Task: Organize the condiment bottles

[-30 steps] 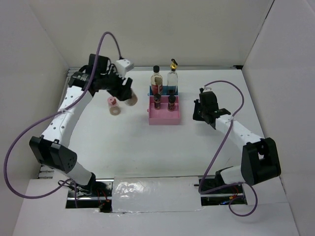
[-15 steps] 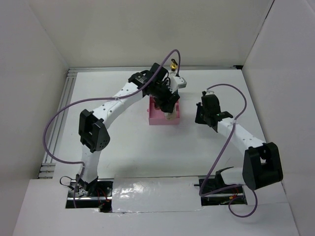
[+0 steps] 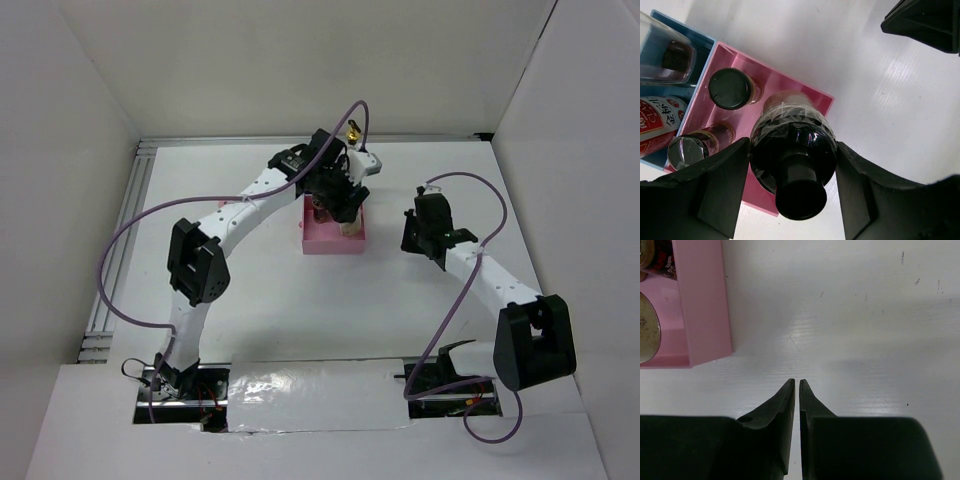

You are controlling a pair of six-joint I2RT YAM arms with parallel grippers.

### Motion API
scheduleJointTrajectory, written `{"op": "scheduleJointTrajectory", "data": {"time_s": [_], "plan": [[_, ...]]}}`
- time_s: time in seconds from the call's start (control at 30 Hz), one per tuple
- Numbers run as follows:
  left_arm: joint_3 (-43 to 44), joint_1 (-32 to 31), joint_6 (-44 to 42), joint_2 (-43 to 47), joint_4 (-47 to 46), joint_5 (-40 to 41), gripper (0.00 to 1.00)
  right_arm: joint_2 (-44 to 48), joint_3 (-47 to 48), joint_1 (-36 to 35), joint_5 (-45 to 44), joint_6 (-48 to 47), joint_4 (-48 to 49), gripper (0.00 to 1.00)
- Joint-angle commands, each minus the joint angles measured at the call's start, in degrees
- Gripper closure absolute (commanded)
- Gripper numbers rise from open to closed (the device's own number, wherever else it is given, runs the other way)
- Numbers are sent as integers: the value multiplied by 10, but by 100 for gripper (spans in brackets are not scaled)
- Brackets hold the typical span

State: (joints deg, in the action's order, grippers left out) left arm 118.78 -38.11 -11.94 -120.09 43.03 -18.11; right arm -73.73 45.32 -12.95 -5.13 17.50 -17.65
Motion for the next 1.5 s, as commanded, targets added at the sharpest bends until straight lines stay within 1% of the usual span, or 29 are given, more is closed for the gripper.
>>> {"op": "scheduleJointTrajectory", "data": {"time_s": [0.0,0.2,0.43,0.57,0.77,0.83,0.87,0.9,0.97,1.0,1.07,1.1,1.2,1.23,1.27,1.33,1.4,1.47], "plan": [[12,-2,7,-6,-35,2,100,3,7,6,-1,-6,5,85],[-2,-2,-1,-18,-54,24,100,1,4,7,5,-5,8,85],[-1,-7,-2,-44,-51,25,100,1,6,7,2,-6,3,85],[-16,-9,-3,-48,-71,29,100,3,4,9,3,-6,2,85],[-6,-9,5,-63,-72,24,100,4,2,8,5,-6,2,85],[-6,-9,7,-66,-70,21,93,4,2,8,2,-6,1,84],[-6,-8,8,-67,-69,19,87,4,2,8,2,-6,1,84],[-7,-9,8,-67,-69,20,78,6,2,7,1,-6,1,83],[-9,-9,7,-68,-66,23,69,8,3,8,-1,-7,-1,81],[-9,-9,5,-68,-66,24,57,7,2,7,-1,-7,-1,80],[-13,-9,6,-66,-65,24,48,9,1,7,-1,-7,-1,79],[-13,-9,7,-63,-65,24,39,9,1,7,1,-8,0,78],[-9,-9,10,-58,-65,20,24,8,2,8,3,-7,-2,77],[-4,-9,10,-57,-64,20,21,8,2,8,3,-7,-1,77],[0,-9,11,-55,-59,19,15,8,2,7,3,-7,-2,77],[7,-9,12,-53,-56,17,12,10,1,8,5,-7,-2,77],[7,-9,13,-47,-53,15,6,10,2,8,4,-7,-2,77],[7,-9,12,-41,-53,13,4,12,2,8,5,-8,-2,77]]}}
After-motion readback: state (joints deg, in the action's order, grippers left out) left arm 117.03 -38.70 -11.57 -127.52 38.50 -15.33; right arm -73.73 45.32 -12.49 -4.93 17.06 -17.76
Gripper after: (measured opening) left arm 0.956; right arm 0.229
